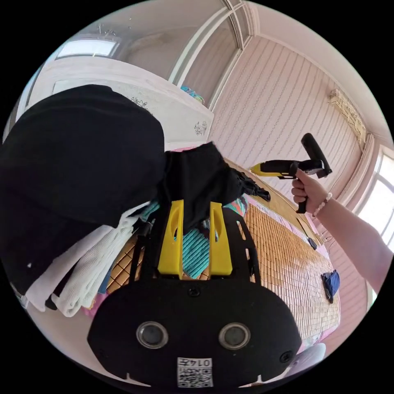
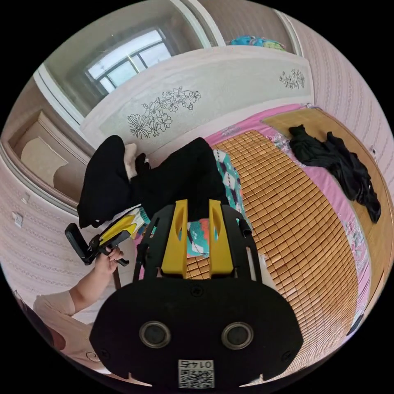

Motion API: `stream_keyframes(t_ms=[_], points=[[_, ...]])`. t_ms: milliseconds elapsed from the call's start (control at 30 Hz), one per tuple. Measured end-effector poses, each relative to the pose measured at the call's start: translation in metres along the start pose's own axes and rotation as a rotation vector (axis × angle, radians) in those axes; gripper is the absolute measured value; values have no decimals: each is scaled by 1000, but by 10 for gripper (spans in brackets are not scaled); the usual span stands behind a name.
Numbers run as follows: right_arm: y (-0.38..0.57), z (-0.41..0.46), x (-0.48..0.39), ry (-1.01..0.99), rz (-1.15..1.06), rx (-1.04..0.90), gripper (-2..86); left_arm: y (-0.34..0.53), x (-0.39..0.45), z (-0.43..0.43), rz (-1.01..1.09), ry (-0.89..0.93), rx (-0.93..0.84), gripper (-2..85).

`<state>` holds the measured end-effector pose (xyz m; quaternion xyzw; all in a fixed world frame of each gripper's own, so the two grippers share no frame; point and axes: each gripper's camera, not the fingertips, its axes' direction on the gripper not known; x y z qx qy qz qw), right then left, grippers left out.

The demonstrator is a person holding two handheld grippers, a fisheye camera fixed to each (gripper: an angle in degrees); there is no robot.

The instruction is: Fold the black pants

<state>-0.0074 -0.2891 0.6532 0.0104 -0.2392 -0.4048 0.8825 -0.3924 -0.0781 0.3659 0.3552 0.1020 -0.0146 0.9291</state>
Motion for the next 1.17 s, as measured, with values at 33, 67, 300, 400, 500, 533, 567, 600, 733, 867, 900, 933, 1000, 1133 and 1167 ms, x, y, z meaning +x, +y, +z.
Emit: stream_keyframes(t_ms=[33,67,300,400,500,533,567,600,733,867,900,933,1000,1133,1167], points=[[-2,22,0,-12,19,-40,84,9,2,2,14,-2,4,97],[-2,37,-4,-5,13,-62,85,14,4,2,27,-4,9,97],[55,30,-41,96,-135,-22,85,93,84,-45,297,28,13,77],[134,9,-50,133,-177,-40,90,137,135,-58,437,115,-36,58],[241,-10,-39,235,-84,-110,111,178,191,-59,538,217,-106,59],[289,-19,-29,257,2,-145,119,193,214,-56,558,276,-147,59],[338,-30,-17,265,105,-178,126,199,225,-53,568,315,-167,59],[363,-37,-11,270,162,-192,130,210,250,-48,601,396,-205,57],[532,-99,23,348,584,-194,146,227,358,-18,758,589,-262,51],[647,-168,37,509,867,-74,143,232,471,19,894,718,-296,57],[659,-177,39,533,892,-57,143,236,511,34,927,760,-318,60],[677,-192,45,571,926,-17,142,242,551,47,965,796,-343,63],[696,-211,57,615,951,37,139,253,616,66,1047,839,-365,65],[713,-237,98,678,946,75,109,286,763,116,1236,858,-364,64],[712,-240,111,695,917,94,108,289,781,126,1239,855,-380,61]])
